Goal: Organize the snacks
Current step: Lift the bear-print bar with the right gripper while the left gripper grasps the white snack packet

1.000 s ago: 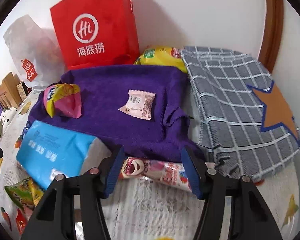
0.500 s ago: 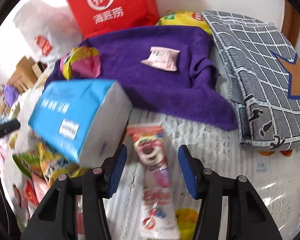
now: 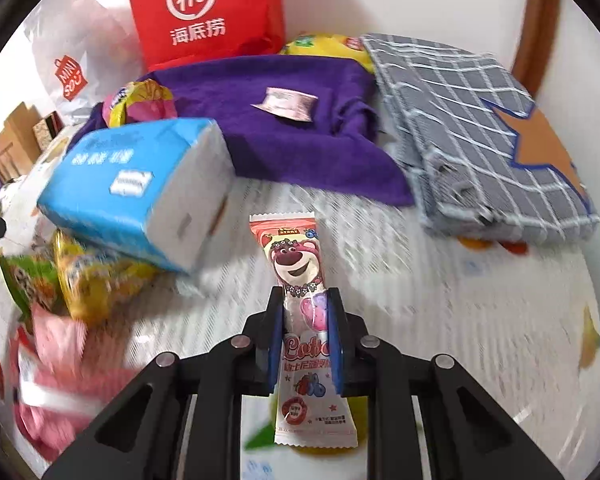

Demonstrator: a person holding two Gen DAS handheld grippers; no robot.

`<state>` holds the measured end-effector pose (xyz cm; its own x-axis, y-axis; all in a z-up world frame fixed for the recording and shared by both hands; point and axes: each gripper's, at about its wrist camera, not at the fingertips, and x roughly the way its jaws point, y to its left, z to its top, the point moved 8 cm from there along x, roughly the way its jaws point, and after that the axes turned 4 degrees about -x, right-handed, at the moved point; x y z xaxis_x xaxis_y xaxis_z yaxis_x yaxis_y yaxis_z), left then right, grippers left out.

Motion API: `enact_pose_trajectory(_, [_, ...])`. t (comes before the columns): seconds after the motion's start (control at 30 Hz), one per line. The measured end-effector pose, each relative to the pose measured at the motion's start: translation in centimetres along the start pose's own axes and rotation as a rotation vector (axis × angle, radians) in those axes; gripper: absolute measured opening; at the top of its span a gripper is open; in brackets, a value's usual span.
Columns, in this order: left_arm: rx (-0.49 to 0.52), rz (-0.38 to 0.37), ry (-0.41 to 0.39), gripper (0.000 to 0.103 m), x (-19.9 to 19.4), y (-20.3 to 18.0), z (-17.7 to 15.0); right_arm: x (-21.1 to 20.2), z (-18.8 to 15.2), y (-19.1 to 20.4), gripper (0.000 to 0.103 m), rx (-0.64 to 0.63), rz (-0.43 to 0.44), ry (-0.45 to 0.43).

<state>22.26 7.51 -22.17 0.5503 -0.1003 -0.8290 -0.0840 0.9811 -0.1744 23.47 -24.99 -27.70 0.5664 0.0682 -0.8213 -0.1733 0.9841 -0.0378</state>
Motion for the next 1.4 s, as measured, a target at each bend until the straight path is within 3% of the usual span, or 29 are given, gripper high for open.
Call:
enact_pose_trajectory(0.3, [-0.025,0.000,0.017,0.081,2.6,0.3,-0.2,-1.8,-3.5,-2.3,0.020,0.074,-0.056,-0.057])
enact_pose_trajectory(0.7, [-0.069,-0.090,0.024,0.082,6.3,-0.8,2.2,-1.8,-3.6,-2.5,0.021,0.093,-0.063,-0.097])
enact_pose_trajectory(0.77, [-0.059,-0.093,0.021,0.087,6.7,-1.2,2.5,-1.8,-3.6,-2.5,0.022,0.095,-0.060,-0.098])
enact_pose_trajectory(0.83, [-0.029,-0.075,0.010,0.090,7.0,-1.8,2.5,-1.8,-3.6,-2.4,0.022,0.098,-0.055,-0.098])
enact_pose_trajectory(1.0, [0.134,0.078,-0.038,0.088,7.9,-3.1,1.8,-1.7,-3.6,-2.4,0.023,0.099,-0.051,-0.099])
enact_pose_trajectory(1.13, [0.116,0.080,-0.051,0.077,7.4,-2.4,1.8,-1.7,-3.6,-2.4,0.023,0.103,-0.047,-0.100])
enact_pose_trajectory(1.4, [0.089,0.103,-0.068,0.080,7.1,-1.2,1.6,-1.7,-3.6,-2.4,0.023,0.104,-0.045,-0.100])
